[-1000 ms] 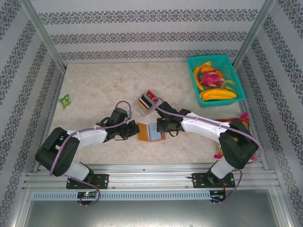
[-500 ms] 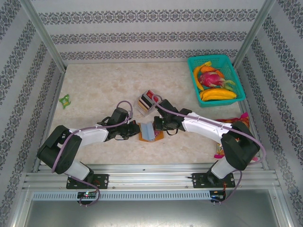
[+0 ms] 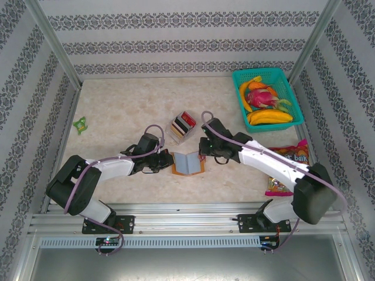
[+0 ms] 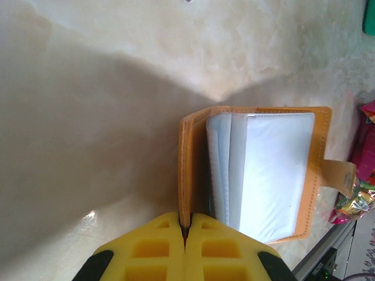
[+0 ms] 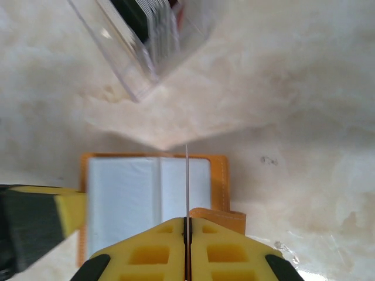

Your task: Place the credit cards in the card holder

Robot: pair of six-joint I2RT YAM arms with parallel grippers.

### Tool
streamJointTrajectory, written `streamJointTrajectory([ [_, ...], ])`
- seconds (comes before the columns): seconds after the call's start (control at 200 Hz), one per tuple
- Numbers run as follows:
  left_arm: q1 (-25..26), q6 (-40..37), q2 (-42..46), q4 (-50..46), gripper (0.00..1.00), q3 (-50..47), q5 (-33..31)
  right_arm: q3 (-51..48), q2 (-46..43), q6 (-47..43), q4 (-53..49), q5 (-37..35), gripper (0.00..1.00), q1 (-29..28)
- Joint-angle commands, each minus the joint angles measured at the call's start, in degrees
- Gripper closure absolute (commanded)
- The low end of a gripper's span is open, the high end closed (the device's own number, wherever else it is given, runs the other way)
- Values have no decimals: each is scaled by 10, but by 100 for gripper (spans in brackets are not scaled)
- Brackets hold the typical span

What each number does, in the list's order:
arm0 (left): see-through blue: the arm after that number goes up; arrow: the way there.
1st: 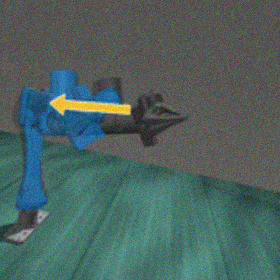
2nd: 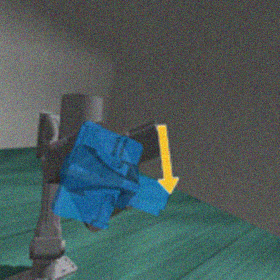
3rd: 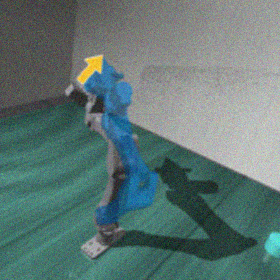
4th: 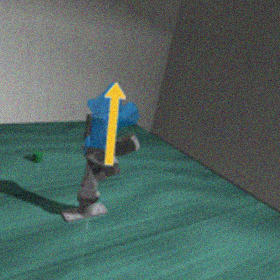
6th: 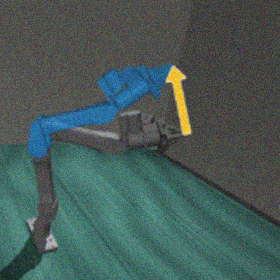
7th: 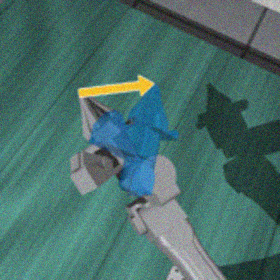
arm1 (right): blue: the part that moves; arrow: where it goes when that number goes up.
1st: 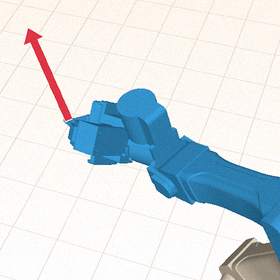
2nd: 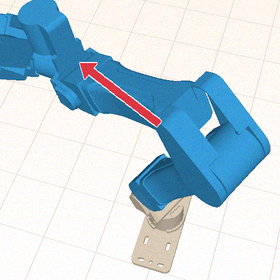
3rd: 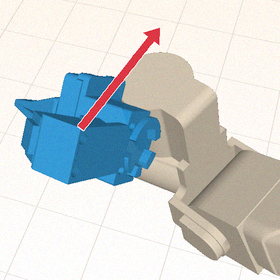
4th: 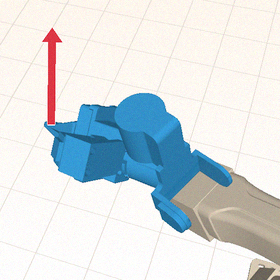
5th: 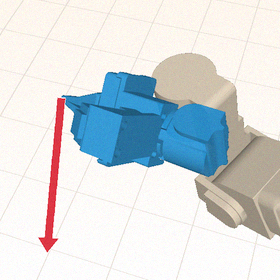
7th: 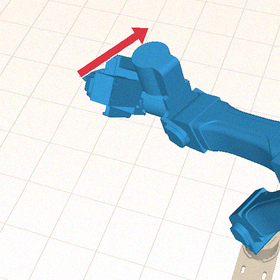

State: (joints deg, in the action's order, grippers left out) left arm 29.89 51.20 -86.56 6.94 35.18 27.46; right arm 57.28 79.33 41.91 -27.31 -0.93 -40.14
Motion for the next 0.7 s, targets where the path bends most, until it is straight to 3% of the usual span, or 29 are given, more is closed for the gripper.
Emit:
streamJointTrajectory([
  [0.0, -1, -14, -7, 13, 100, 15, 8, 6, 0, -7, 36, 54, 90, 3],
  [0.195, -2, -14, -17, 14, 100, 16, 5, -18, 66, 41, 139, 133, 91, -17],
  [0.44, -1, -18, -32, 12, 100, 24, 5, -48, 135, 61, 189, 112, 93, -32],
  [0.565, 0, -13, -16, -10, 82, 19, -22, -54, 162, 65, 165, 78, 94, -35],
  [0.694, -1, -3, 17, -9, 71, 0, -40, -69, 167, 70, 179, 76, 94, -36],
])
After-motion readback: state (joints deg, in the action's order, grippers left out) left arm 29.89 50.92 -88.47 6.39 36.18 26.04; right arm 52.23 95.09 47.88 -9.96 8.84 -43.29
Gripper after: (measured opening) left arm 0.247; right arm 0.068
